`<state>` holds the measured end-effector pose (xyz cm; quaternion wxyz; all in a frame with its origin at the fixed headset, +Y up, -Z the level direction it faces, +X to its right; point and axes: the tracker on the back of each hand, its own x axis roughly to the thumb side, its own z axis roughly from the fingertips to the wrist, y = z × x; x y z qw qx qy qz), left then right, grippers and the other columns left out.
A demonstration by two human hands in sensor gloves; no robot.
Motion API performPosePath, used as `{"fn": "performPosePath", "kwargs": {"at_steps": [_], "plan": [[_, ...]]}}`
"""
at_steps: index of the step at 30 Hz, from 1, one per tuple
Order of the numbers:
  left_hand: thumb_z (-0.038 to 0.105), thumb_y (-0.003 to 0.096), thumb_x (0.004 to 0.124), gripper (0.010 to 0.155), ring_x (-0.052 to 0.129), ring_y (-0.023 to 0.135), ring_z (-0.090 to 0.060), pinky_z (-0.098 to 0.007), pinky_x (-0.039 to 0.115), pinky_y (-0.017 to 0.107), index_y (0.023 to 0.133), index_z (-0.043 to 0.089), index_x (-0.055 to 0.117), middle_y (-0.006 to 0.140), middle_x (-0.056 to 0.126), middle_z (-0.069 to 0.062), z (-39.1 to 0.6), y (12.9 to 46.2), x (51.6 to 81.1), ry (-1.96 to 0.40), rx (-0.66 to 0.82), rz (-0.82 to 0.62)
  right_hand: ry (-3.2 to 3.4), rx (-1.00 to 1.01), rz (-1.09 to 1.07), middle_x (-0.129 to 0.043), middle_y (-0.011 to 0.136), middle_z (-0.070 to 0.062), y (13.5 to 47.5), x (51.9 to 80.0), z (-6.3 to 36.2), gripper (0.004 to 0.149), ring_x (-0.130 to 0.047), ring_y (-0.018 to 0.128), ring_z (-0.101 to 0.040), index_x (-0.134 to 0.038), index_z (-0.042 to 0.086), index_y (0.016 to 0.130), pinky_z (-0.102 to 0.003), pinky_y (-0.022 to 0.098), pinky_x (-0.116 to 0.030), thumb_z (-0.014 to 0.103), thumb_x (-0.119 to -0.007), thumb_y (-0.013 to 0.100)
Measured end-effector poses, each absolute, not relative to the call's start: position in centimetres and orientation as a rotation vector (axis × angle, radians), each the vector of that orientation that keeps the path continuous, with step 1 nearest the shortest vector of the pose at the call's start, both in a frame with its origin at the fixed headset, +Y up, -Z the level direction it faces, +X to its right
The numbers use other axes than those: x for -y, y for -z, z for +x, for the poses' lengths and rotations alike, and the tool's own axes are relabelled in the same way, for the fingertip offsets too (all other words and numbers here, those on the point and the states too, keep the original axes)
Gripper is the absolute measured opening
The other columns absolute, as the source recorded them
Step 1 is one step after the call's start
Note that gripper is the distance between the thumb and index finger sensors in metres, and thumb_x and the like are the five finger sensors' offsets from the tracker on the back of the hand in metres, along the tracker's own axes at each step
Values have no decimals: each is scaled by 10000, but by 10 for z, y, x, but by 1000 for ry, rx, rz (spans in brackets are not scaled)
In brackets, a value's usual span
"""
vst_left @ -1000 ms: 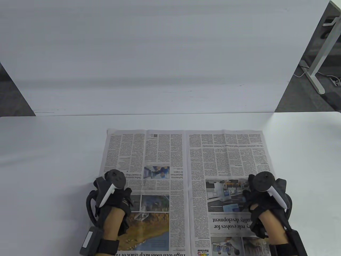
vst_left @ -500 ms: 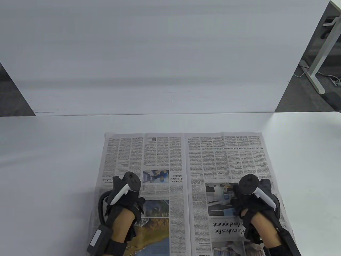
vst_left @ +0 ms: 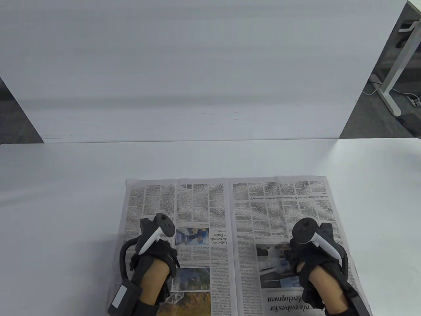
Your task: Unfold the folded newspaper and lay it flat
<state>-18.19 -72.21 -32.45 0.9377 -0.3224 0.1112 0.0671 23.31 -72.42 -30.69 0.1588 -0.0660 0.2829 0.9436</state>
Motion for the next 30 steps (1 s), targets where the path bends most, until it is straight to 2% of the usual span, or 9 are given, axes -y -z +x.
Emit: {"fn": "performPosePath", "kwargs": {"at_steps": [3, 8, 13, 19, 24, 26, 28, 30], "plan": [[441, 476, 681, 616, 687, 958, -580, -702, 593, 643, 1045, 223, 586, 1076, 654, -192, -182, 320, 701, -167, -203, -658, -2670, -667, -175, -641, 1038, -315, 302, 704, 245, 663, -496, 921, -643, -533, 74, 1015, -835, 535, -433, 408, -686, 464], [425, 476, 697, 620, 678, 955, -600, -717, 577, 642, 1049, 212, 590, 1081, 644, -209, -189, 309, 655, -199, -201, -585, -2673, -660, -143, -678, 1028, -311, 292, 670, 271, 658, -548, 915, -639, -560, 69, 1009, -834, 533, -448, 400, -714, 461], [405, 476, 716, 618, 663, 958, -616, -737, 557, 643, 1049, 203, 601, 1085, 635, -220, -208, 298, 616, -178, -262, -525, -2774, -562, -222, -676, 1031, -314, 282, 627, 306, 667, -559, 915, -644, -564, 67, 1010, -834, 537, -445, 391, -746, 457], [394, 475, 730, 613, 656, 961, -622, -747, 543, 644, 1046, 203, 615, 1086, 636, -222, -232, 287, 600, -177, -333, -517, -2852, -509, -388, -648, 1049, -313, 274, 593, 339, 680, -536, 921, -655, -554, 68, 1017, -845, 537, -424, 378, -774, 453], [398, 476, 732, 619, 638, 970, -622, -743, 523, 656, 1051, 209, 604, 1094, 621, -221, -243, 290, 587, -197, -373, -469, -2913, -397, -518, -612, 1068, -310, 282, 564, 350, 700, -499, 937, -655, -528, 76, 1026, -848, 548, -398, 362, -800, 449], [418, 476, 728, 651, 581, 996, -618, -740, 491, 673, 1069, 228, 535, 1121, 551, -212, -244, 295, 583, -205, -378, -441, -2939, -294, -556, -579, 1087, -297, 290, 554, 348, 714, -464, 954, -649, -498, 91, 1036, -843, 563, -368, 359, -805, 449], [447, 483, 714, 719, 414, 1046, -619, -748, 406, 702, 1090, 290, 360, 1167, 339, -179, -241, 303, 580, -220, -392, -389, -2967, -151, -565, -479, 1124, -276, 299, 550, 338, 747, -377, 976, -650, -438, 122, 1052, -847, 575, -315, 373, -804, 451], [464, 487, 702, 740, 261, 1065, -612, -755, 332, 717, 1088, 337, 289, 1174, 183, -140, -232, 314, 582, -206, -384, -306, -2953, -12, -468, -345, 1158, -228, 312, 556, 319, 781, -273, 997, -632, -354, 178, 1065, -836, 589, -260, 400, -791, 457]]}}
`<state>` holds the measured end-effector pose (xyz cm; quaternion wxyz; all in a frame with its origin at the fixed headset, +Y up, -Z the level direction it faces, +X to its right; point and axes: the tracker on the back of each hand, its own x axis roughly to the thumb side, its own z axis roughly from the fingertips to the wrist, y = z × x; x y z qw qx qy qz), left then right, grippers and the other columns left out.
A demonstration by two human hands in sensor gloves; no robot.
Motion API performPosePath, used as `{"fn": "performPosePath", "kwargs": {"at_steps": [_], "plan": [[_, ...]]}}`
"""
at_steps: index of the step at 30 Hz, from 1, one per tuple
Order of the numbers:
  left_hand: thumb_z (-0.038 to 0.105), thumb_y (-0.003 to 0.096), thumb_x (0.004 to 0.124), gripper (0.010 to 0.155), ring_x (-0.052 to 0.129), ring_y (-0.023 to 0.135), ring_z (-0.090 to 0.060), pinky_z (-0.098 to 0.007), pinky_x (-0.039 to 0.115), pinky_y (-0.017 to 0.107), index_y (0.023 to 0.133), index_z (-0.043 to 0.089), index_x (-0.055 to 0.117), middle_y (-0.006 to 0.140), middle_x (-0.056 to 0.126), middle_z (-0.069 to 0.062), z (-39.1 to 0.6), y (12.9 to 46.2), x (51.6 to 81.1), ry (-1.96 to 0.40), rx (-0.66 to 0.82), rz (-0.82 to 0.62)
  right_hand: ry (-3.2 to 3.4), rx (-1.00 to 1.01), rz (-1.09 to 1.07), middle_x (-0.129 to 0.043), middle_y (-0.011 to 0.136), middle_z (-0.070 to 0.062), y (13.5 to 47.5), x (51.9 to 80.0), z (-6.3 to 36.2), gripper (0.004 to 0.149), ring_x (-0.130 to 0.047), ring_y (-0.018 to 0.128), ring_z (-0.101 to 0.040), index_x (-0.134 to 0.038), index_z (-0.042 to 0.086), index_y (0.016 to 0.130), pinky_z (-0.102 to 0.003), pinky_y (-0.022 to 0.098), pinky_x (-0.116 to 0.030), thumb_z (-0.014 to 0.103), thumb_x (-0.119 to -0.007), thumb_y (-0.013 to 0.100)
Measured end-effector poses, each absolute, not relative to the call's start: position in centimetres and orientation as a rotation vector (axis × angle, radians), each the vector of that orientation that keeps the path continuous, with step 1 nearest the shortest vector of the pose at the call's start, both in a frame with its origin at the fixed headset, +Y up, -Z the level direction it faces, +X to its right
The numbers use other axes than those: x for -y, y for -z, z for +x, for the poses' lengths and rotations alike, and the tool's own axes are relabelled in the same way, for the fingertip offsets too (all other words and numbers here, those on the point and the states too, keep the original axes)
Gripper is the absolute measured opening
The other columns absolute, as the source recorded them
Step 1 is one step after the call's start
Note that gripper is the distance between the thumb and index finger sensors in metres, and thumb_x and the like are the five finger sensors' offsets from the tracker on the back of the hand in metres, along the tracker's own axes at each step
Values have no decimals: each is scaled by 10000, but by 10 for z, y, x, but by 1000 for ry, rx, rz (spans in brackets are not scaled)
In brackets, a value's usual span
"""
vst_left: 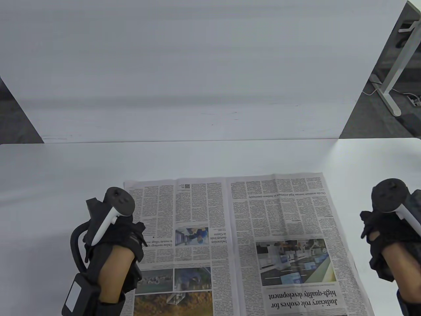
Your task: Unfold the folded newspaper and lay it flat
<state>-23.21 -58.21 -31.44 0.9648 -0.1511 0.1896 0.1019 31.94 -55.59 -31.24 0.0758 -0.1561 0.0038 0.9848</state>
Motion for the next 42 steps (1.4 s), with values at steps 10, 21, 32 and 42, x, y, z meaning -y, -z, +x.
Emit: {"fn": "performPosePath", "kwargs": {"at_steps": [10, 21, 32, 42], "plan": [[526, 471, 673, 752, 108, 1059, -568, -770, 242, 710, 1079, 385, 253, 1160, 81, -102, -138, 376, 679, -181, -27, -142, -2884, 119, 114, -283, 1204, -64, 367, 654, 177, 701, -203, 1062, -540, -415, 341, 1063, -817, 647, -273, 515, -696, 445], [623, 436, 672, 766, 86, 1037, -568, -811, 241, 678, 1069, 424, 290, 1157, 87, -94, -99, 399, 761, -132, 60, -379, -2885, -413, 258, -267, 1185, -60, 393, 760, 136, 720, -175, 1030, -540, -415, 346, 1049, -842, 597, -282, 573, -698, 427], [614, 441, 684, 778, 28, 1010, -551, -815, 203, 665, 1047, 430, 231, 1126, 18, -81, -100, 402, 777, -152, 35, -513, -2825, -629, 194, -215, 1158, -50, 391, 775, 137, 733, -135, 1003, -513, -394, 375, 1033, -843, 565, -263, 566, -757, 425], [614, 442, 689, 781, 1, 1004, -536, -806, 177, 660, 1044, 435, 225, 1126, 4, -47, -120, 411, 778, -192, -15, -514, -2792, -609, 48, -203, 1150, -25, 402, 777, 166, 735, -113, 1004, -461, -382, 357, 1028, -820, 561, -229, 570, -745, 427]]}}
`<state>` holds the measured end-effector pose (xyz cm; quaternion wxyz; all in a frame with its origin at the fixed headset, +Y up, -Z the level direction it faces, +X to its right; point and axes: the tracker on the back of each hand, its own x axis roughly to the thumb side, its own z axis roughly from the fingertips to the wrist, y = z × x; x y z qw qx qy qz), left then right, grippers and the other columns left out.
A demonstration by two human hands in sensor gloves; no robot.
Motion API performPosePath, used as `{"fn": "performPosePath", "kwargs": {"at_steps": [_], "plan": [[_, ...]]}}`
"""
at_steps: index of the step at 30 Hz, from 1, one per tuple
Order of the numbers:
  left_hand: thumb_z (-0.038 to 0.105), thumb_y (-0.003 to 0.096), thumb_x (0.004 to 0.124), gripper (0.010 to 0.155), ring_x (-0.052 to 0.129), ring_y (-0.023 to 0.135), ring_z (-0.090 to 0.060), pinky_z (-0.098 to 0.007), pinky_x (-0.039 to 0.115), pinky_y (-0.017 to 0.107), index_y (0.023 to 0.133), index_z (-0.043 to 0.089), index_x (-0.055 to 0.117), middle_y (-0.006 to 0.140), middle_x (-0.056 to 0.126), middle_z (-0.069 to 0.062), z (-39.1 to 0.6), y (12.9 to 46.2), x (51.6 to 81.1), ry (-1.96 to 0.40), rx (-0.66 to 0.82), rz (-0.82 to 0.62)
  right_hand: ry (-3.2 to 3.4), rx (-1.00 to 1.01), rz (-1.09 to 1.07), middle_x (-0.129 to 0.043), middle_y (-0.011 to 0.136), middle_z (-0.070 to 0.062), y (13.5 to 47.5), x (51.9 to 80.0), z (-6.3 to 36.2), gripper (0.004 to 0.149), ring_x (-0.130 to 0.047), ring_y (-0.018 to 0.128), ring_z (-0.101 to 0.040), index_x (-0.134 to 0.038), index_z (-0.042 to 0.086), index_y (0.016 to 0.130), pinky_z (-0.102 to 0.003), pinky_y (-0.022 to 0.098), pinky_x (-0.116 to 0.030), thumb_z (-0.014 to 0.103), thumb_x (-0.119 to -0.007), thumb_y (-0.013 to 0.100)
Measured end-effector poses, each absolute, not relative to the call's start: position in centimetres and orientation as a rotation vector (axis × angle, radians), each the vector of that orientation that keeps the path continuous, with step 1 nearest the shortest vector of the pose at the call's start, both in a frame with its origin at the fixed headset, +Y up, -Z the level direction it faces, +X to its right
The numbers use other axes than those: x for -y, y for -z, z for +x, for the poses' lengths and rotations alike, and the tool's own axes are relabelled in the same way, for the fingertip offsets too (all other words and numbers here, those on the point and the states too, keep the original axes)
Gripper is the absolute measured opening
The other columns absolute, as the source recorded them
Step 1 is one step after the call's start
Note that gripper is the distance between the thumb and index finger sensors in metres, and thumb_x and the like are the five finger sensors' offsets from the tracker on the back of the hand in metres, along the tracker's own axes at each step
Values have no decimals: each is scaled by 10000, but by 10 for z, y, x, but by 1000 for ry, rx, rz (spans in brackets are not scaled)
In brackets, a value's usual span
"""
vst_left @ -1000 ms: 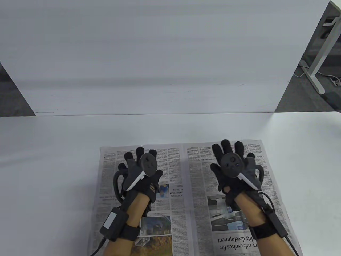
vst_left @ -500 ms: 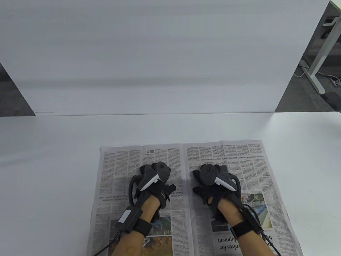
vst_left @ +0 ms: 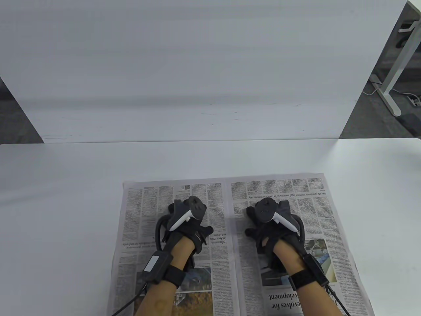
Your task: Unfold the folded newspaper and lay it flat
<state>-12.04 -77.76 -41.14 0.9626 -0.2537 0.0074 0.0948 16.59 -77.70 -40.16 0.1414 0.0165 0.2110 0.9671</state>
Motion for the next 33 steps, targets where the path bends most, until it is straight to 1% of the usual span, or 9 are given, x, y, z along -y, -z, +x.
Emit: {"fn": "performPosePath", "kwargs": {"at_steps": [6, 12, 17, 22, 33], "plan": [[599, 445, 693, 780, -24, 1003, -513, -783, 139, 663, 1046, 426, 226, 1124, 0, -29, -147, 415, 779, -245, -84, -500, -2774, -580, -62, -205, 1149, -30, 405, 777, 191, 725, -117, 1003, -455, -391, 364, 1025, -809, 563, -232, 566, -746, 426], [603, 446, 689, 786, -23, 999, -515, -781, 135, 661, 1047, 421, 217, 1122, -4, -35, -176, 413, 779, -266, -167, -488, -2748, -553, -195, -200, 1147, -29, 405, 778, 223, 728, -114, 1002, -450, -379, 355, 1027, -805, 566, -214, 563, -739, 429], [598, 448, 690, 787, -31, 998, -509, -777, 120, 663, 1047, 419, 212, 1119, -8, -32, -193, 411, 779, -288, -219, -486, -2715, -526, -317, -197, 1146, -30, 405, 779, 253, 729, -109, 1003, -440, -374, 351, 1028, -794, 572, -203, 557, -737, 431], [597, 448, 687, 788, -31, 998, -512, -777, 119, 666, 1047, 416, 208, 1118, -7, -34, -213, 407, 779, -306, -300, -476, -2687, -503, -411, -197, 1145, -34, 402, 779, 276, 731, -109, 1003, -437, -371, 344, 1029, -791, 571, -199, 553, -737, 433], [600, 451, 674, 785, -40, 999, -513, -776, 127, 662, 1049, 407, 203, 1117, -3, -45, -245, 398, 780, -336, -434, -447, -2619, -472, -592, -193, 1140, -42, 396, 779, 304, 735, -94, 1003, -433, -364, 329, 1032, -786, 567, -201, 542, -742, 437]]}}
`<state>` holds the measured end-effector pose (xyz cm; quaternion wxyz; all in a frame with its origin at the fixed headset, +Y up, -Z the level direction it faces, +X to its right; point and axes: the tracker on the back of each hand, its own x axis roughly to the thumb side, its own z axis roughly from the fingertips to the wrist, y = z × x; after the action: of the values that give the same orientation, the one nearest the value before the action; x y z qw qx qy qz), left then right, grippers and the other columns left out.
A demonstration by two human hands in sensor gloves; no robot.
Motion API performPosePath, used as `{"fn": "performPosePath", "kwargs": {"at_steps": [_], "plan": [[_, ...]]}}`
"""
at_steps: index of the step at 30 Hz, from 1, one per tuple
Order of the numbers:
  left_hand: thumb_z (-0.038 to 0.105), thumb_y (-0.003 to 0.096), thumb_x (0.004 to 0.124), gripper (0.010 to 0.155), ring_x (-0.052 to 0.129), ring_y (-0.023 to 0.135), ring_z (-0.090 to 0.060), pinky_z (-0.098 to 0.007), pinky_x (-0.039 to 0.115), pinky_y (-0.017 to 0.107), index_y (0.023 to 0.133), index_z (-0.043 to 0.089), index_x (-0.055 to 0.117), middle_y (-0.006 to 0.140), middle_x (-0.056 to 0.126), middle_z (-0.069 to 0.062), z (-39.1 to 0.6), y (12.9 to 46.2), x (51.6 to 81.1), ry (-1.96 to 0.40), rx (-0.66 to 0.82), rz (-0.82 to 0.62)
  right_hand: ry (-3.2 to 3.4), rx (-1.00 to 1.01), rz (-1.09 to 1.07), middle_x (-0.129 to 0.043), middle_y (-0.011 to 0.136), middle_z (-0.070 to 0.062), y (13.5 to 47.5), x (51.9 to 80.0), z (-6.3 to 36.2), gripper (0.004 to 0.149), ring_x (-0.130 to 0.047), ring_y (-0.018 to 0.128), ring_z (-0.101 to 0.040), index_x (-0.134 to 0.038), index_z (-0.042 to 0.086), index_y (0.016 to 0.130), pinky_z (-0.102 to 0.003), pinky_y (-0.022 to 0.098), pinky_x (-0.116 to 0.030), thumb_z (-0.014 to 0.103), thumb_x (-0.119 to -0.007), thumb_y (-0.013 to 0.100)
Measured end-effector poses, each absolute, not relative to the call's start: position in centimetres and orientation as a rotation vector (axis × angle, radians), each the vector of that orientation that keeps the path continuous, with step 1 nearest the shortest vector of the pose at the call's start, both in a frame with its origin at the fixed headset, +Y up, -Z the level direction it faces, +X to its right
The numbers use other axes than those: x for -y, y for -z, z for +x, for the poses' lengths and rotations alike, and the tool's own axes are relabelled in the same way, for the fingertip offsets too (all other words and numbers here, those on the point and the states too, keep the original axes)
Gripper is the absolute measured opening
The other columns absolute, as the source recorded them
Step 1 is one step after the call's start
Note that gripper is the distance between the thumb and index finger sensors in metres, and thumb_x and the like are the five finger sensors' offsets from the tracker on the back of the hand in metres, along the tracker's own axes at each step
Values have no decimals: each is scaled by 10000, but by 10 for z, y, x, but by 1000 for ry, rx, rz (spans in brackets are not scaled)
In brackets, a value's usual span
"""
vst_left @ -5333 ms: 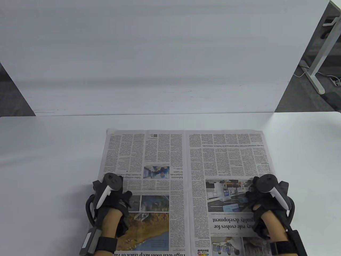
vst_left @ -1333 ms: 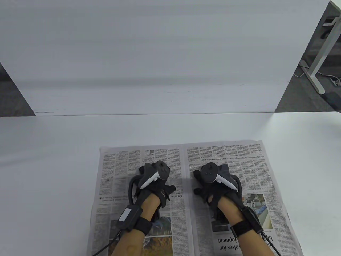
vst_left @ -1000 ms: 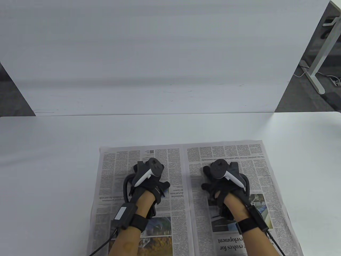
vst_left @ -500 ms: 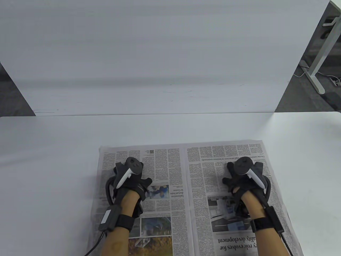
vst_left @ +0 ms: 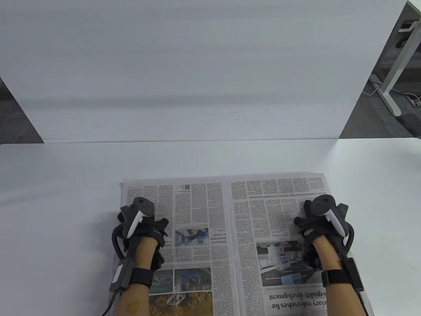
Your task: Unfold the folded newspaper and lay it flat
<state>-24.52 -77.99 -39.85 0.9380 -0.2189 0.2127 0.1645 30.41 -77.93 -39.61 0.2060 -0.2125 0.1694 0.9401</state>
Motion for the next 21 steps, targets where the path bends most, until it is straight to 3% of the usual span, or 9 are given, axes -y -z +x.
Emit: {"fn": "performPosePath", "kwargs": {"at_steps": [10, 14, 21], "plan": [[598, 455, 667, 786, -62, 1004, -491, -753, 112, 671, 1049, 400, 192, 1112, -14, -45, -265, 391, 781, -365, -521, -434, -2564, -466, -665, -179, 1136, -46, 390, 780, 322, 733, -68, 1001, -423, -358, 325, 1032, -767, 574, -188, 523, -746, 442], [556, 464, 672, 757, 2, 1011, -532, -754, 157, 690, 1059, 378, 238, 1118, 34, -105, -266, 392, 775, -341, -534, -403, -2550, -496, -633, -156, 1133, -82, 391, 776, 322, 745, -52, 991, -460, -333, 288, 1040, -786, 572, -188, 503, -739, 454], [536, 472, 665, 754, 138, 1040, -562, -737, 292, 715, 1070, 362, 239, 1138, 100, -136, -242, 388, 732, -367, -423, -350, -2559, -434, -461, -205, 1157, -125, 389, 731, 290, 751, -127, 1006, -528, -337, 263, 1057, -802, 577, -211, 496, -728, 460]]}}
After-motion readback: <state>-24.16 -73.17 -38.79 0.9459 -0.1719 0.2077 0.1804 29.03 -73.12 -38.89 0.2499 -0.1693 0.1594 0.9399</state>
